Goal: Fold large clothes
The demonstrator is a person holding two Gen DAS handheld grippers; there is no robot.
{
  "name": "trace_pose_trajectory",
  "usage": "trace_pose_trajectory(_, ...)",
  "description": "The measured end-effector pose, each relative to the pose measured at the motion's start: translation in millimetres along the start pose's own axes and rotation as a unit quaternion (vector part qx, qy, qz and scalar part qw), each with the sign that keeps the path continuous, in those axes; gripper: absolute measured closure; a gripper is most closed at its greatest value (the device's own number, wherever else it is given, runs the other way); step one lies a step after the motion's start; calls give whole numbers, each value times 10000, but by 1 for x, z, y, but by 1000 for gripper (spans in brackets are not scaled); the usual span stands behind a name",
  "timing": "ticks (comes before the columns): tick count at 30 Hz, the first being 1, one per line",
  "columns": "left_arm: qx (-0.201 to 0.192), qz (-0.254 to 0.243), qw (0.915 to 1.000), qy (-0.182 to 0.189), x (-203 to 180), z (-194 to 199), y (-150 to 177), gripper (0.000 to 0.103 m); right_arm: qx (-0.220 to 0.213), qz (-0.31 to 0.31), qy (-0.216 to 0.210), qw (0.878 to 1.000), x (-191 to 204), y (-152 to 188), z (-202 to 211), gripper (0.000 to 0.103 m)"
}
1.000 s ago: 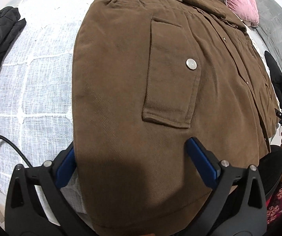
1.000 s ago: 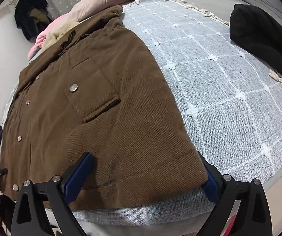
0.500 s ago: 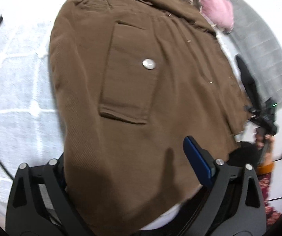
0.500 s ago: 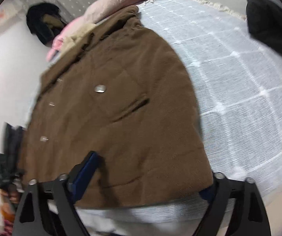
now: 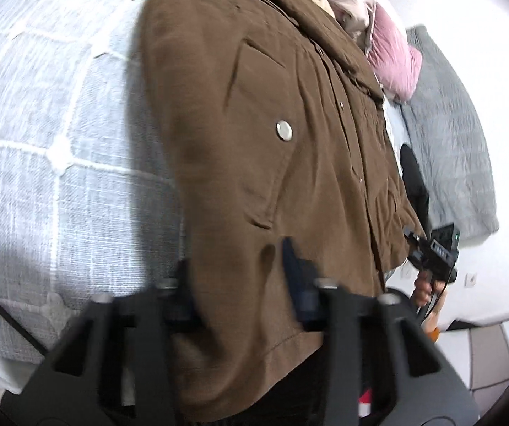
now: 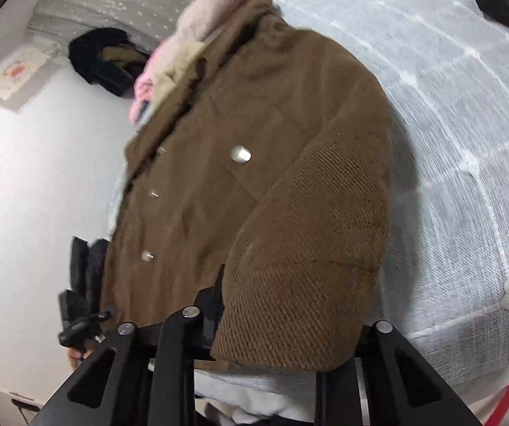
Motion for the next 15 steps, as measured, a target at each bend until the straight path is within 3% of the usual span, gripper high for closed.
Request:
trace_pose_trajectory(2,-73,37,9999,118,-3,1,0,90,-212,60,-230,9995,13,-2,6,84)
trace_pose_trajectory(6,-595,-374,9974,161,-32,28,-2,93,-698,399,-497,9955,50,-6,21,88)
trace_pose_trajectory(10,-1232,-753,9885,458,-71,68,-8,94,-1342,570,-1154,9826,84,-16,57,89)
trace_pose_trajectory(15,-1824,-1021,9756,674,-108,110,-14,94,-1860,692,-1619,9666,105,-24,98,90)
Point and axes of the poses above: each gripper's, at about its wrist camera, not at the fingertips, and z roughly against the way its jaws point, x to its left, y to its underside, the point moved 3 cm from there along -z, roughly the way its jaws point, and after that the axes turned 6 degrees about y, right-handed, at the moved point
